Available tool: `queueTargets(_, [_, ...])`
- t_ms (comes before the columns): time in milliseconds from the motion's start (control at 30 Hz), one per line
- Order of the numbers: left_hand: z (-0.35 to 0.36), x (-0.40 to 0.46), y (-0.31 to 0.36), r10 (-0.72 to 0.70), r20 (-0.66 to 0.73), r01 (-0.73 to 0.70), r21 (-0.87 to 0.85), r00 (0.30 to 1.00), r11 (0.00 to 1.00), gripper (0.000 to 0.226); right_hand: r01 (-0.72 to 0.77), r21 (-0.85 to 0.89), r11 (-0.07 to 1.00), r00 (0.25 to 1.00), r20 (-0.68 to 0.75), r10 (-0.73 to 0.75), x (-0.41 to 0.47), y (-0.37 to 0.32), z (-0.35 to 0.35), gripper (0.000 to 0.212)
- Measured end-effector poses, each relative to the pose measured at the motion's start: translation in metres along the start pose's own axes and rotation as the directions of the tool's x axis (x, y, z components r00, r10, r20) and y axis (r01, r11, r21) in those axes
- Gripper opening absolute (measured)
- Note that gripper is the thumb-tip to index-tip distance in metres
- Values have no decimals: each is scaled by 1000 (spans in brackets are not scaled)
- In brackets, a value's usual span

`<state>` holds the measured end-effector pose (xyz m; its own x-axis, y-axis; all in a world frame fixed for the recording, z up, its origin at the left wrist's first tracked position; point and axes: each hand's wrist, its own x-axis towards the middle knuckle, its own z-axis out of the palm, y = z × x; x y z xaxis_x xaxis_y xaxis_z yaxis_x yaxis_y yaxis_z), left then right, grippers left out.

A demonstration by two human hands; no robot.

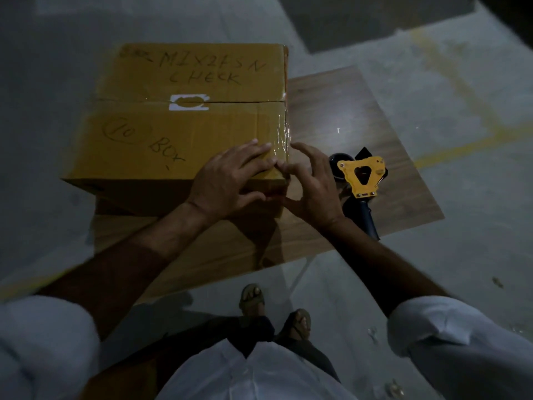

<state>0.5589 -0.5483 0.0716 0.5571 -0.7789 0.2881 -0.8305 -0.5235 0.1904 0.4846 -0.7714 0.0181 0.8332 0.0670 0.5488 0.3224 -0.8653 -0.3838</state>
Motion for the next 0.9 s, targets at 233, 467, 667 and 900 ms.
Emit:
queueTargets(233, [-12, 4, 0, -25, -48, 16, -167, 999, 986, 44, 98, -11, 995, 993, 73, -97, 16, 1, -27, 49])
queueTargets(467, [1, -1, 5, 8, -37, -6, 53, 999, 999, 70, 98, -67, 993, 995, 41, -96, 2, 7, 0, 66])
queueTargets(667, [-12, -3, -1, 37, 37, -37, 0, 999, 999, 71, 166, -69, 984, 981, 111, -158, 5, 10, -19, 60])
queueTargets(900, [-11, 12, -8, 86, -3, -85, 29, 996, 996, 62, 291, -120, 949, 951, 140, -274, 18, 20, -21, 54])
